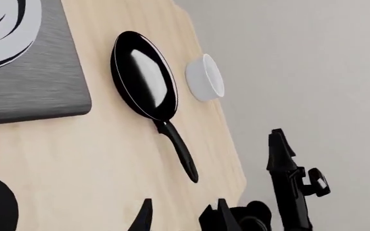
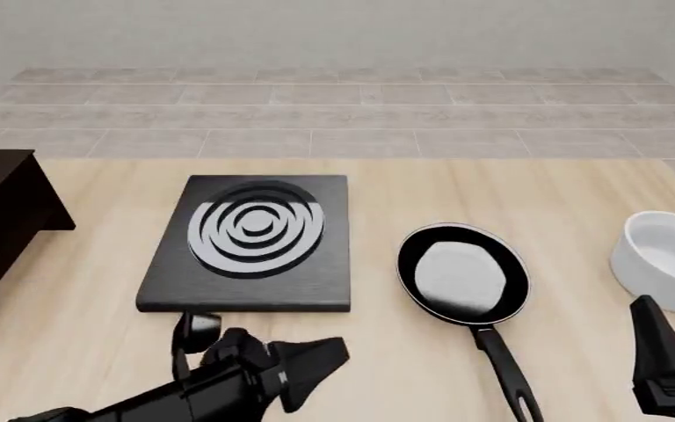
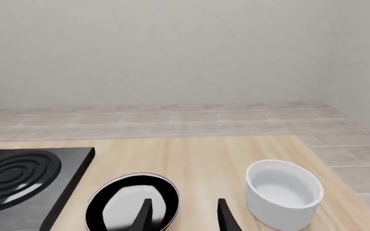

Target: Put the frying pan on top of the cabinet.

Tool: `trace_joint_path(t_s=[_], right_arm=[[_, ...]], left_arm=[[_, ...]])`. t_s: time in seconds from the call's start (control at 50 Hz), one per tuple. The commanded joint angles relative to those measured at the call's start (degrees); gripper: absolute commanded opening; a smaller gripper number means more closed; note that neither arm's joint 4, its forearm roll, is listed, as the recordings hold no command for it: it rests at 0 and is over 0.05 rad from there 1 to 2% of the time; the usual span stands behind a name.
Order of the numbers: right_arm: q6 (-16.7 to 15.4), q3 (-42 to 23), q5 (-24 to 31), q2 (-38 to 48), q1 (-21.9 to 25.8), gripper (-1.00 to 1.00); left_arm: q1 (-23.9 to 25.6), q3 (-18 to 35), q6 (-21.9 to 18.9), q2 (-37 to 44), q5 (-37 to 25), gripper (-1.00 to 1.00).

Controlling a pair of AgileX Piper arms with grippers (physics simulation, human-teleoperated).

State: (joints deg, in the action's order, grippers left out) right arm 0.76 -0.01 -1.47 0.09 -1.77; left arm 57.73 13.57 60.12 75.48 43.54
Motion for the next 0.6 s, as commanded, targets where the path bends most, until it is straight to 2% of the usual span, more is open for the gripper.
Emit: trace_joint_path(t_s=[0.02,0.08,0.6], right_arm=[[0.46,0.00,0.00,0.01,-0.28,1.00],[0.52,0.00,-0.01,0.00,-0.34,1.00],[1.48,0.01,-0.30,0.00,-1.04,1.00]], left_arm=[[2.36,1.57,3.27,9.90,6.81,1.00],[3.02,2.46,4.23,13.33,8.10,1.00],[7.57,9.29,7.73,26.51,12.88,1.00]])
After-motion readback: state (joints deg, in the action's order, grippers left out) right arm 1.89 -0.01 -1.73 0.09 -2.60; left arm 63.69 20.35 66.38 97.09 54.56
